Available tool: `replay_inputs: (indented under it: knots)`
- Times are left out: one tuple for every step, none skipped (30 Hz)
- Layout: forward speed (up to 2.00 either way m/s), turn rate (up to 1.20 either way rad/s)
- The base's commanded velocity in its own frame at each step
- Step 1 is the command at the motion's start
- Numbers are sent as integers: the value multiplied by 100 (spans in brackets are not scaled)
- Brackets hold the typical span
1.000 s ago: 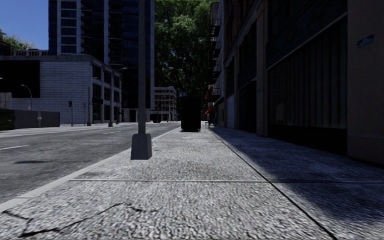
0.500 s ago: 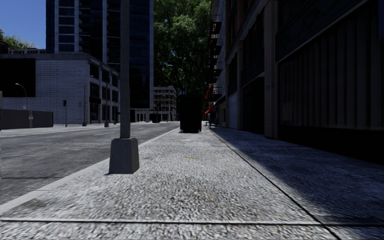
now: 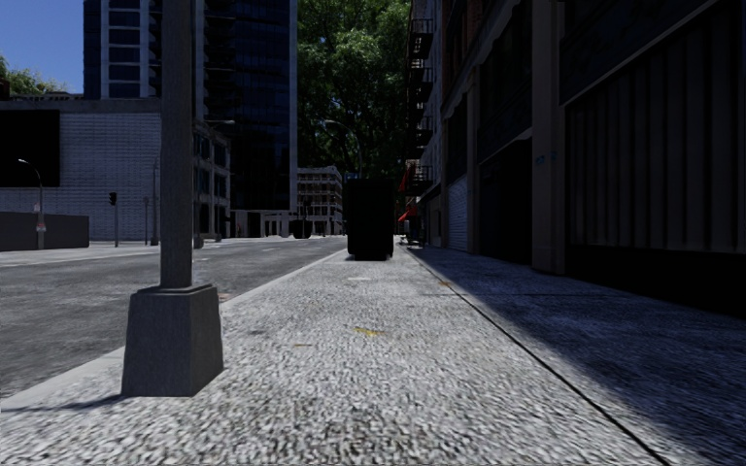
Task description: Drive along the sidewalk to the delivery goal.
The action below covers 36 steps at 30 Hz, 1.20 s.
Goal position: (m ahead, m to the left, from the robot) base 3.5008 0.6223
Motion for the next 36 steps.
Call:
replay_inputs:
  knots:
    - [200,0]
    - [200,0]
    - [200,0]
    - [200,0]
    - [200,0]
    - [200,0]
    - [200,0]
    - [200,0]
    - [200,0]
    - [200,0]
    - [200,0]
    - [200,0]
    - [200,0]
    - [200,0]
    - [200,3]
    - [200,10]
    - [200,12]
    - [200,12]
    - [199,13]
    - [198,14]
    - [197,17]
    - [196,22]
    - [196,22]
    - [195,34]
    - [191,40]
    - [184,45]
    - [176,48]
    - [176,48]
    - [167,49]
    - [158,51]
    - [153,53]
    - [153,53]
    - [145,53]
    - [137,53]
    - [129,53]
    - [129,53]
